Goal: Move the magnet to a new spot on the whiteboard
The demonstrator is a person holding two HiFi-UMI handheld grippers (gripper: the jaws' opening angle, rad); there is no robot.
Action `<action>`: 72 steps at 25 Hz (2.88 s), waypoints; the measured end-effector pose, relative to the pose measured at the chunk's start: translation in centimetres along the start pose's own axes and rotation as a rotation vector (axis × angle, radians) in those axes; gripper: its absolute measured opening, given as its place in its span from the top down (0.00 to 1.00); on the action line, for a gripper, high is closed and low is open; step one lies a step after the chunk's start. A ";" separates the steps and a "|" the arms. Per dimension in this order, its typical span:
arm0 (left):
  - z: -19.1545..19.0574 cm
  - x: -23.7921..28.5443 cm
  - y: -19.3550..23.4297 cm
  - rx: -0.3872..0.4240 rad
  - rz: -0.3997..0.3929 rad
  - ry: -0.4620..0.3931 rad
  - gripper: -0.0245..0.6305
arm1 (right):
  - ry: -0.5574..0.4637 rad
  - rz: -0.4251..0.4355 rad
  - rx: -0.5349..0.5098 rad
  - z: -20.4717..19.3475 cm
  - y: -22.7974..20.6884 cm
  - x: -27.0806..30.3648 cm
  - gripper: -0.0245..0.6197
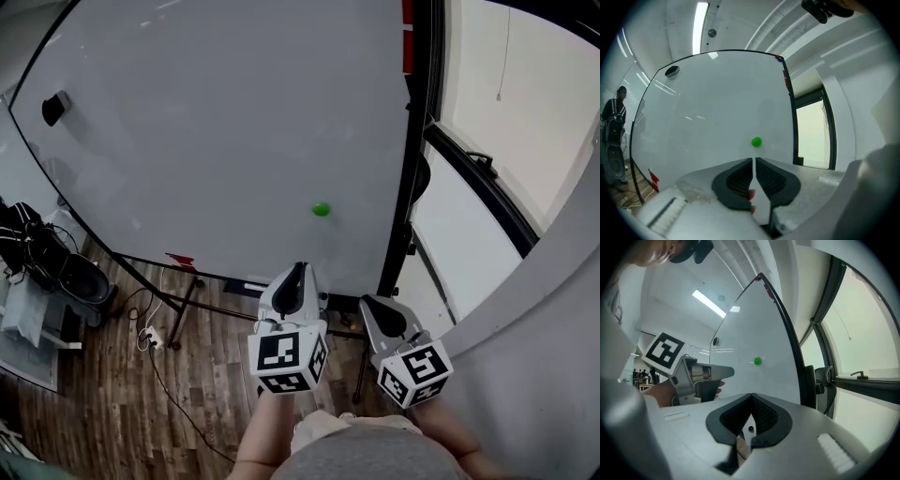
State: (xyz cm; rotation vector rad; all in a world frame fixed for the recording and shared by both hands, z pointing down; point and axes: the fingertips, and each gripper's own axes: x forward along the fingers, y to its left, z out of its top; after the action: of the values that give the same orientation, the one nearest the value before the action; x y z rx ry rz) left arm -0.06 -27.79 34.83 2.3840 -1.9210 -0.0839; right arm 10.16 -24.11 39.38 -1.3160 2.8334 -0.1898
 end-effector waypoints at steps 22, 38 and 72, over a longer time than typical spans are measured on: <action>-4.2 -16.2 5.2 -0.051 0.024 0.061 0.96 | 0.022 0.093 0.006 -1.7 12.7 -2.1 0.98; -5.1 -27.6 9.5 -0.073 0.034 0.091 0.96 | 0.047 0.075 0.001 -3.5 23.1 -6.3 0.98; -5.1 -33.2 8.8 -0.072 0.010 0.089 0.96 | 0.041 0.071 -0.028 -3.8 27.5 -9.9 0.97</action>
State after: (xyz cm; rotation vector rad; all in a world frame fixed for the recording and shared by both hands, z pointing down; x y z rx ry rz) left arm -15.22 2.87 40.50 2.2921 -1.8576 -0.0455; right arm -4.66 1.39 39.60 -1.2278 2.9223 -0.1789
